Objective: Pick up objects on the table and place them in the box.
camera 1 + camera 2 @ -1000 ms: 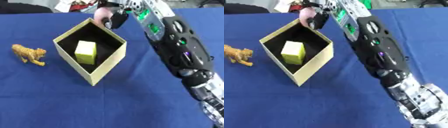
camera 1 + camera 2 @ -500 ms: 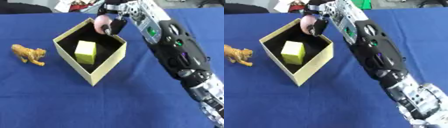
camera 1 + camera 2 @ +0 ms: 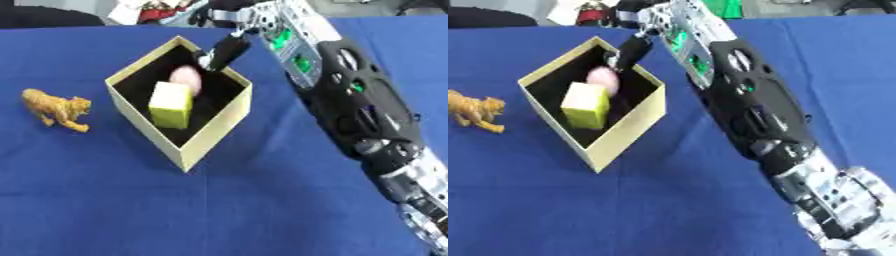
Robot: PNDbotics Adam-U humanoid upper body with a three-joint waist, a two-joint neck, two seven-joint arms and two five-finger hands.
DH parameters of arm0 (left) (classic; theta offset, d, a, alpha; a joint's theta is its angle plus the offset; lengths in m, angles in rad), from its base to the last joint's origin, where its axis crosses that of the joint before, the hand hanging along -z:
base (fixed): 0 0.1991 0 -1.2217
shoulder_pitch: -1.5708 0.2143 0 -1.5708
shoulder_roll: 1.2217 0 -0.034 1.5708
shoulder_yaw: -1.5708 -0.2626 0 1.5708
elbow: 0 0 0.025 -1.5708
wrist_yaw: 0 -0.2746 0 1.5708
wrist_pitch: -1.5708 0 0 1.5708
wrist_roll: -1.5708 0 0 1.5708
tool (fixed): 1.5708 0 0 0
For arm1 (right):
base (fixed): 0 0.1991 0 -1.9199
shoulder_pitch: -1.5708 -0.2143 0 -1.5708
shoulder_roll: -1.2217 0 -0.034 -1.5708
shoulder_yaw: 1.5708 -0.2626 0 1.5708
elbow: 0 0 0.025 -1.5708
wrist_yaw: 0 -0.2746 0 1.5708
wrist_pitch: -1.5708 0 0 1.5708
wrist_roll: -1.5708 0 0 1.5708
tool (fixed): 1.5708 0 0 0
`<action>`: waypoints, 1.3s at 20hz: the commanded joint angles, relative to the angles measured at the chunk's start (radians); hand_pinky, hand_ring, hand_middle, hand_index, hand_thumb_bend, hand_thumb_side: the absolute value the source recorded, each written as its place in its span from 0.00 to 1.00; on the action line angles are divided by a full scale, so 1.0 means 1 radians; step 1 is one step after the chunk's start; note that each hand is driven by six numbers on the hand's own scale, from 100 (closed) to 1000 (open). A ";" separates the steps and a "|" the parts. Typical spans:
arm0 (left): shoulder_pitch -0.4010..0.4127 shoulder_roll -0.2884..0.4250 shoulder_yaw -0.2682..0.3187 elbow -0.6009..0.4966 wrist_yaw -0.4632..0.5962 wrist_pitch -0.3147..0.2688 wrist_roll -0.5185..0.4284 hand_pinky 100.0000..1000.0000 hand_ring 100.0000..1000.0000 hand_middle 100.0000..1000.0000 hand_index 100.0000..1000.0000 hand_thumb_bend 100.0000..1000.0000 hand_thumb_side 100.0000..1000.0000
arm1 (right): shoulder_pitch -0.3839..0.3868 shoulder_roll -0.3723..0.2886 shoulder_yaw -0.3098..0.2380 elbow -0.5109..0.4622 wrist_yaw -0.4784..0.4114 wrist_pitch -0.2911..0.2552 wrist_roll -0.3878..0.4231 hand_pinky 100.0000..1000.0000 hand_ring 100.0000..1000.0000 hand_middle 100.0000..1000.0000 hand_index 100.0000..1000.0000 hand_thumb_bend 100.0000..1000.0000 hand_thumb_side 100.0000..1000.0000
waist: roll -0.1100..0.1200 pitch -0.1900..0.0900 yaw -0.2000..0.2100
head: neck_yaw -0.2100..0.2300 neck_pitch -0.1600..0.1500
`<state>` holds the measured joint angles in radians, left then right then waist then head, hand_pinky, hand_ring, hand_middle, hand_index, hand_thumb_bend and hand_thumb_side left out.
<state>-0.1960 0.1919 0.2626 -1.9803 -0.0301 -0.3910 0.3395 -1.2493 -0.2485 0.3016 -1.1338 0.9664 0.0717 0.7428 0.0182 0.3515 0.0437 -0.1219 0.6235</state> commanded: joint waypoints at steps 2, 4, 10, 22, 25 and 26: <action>-0.010 0.008 0.000 -0.020 0.003 -0.001 -0.005 0.70 0.68 0.63 0.72 0.13 0.87 | -0.019 -0.011 -0.016 -0.034 0.014 -0.014 0.003 0.95 1.00 0.95 1.00 0.08 0.39 | 0.002 -0.022 0.001 | 0.001 -0.006; -0.011 0.008 0.000 -0.020 0.003 -0.001 -0.005 0.70 0.68 0.63 0.72 0.13 0.87 | -0.019 -0.012 -0.018 -0.040 0.018 -0.015 0.003 0.95 1.00 0.95 1.00 0.07 0.38 | 0.002 -0.022 0.001 | 0.001 -0.006; -0.012 0.010 0.001 -0.020 0.003 -0.001 -0.004 0.70 0.68 0.63 0.72 0.13 0.87 | -0.018 -0.017 -0.030 -0.062 0.033 -0.007 -0.007 0.95 1.00 0.95 1.00 0.03 0.37 | 0.002 -0.024 0.001 | 0.002 -0.009; 0.004 0.081 -0.006 -0.020 -0.007 -0.008 0.021 0.70 0.68 0.64 0.73 0.13 0.87 | 0.060 -0.121 -0.130 -0.327 0.026 0.101 -0.189 0.91 0.98 0.88 0.94 0.00 0.53 | 0.016 -0.033 -0.022 | 0.045 0.034; 0.017 0.159 -0.014 -0.020 -0.041 -0.006 0.042 0.70 0.69 0.65 0.75 0.11 0.87 | 0.114 -0.158 -0.152 -0.408 -0.025 0.165 -0.318 0.89 0.96 0.83 0.91 0.00 0.67 | 0.025 -0.046 -0.039 | 0.074 0.061; 0.021 0.188 -0.018 -0.020 -0.056 -0.003 0.051 0.70 0.69 0.65 0.75 0.10 0.87 | 0.134 -0.167 -0.156 -0.430 -0.046 0.179 -0.353 0.88 0.96 0.83 0.91 0.00 0.67 | 0.027 -0.051 -0.043 | 0.078 0.070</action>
<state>-0.1738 0.3219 0.2465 -1.9803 -0.0693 -0.3941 0.3789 -1.1009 -0.3830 0.1616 -1.5153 0.9455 0.2302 0.4362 0.0460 0.3216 -0.0018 -0.0542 0.6781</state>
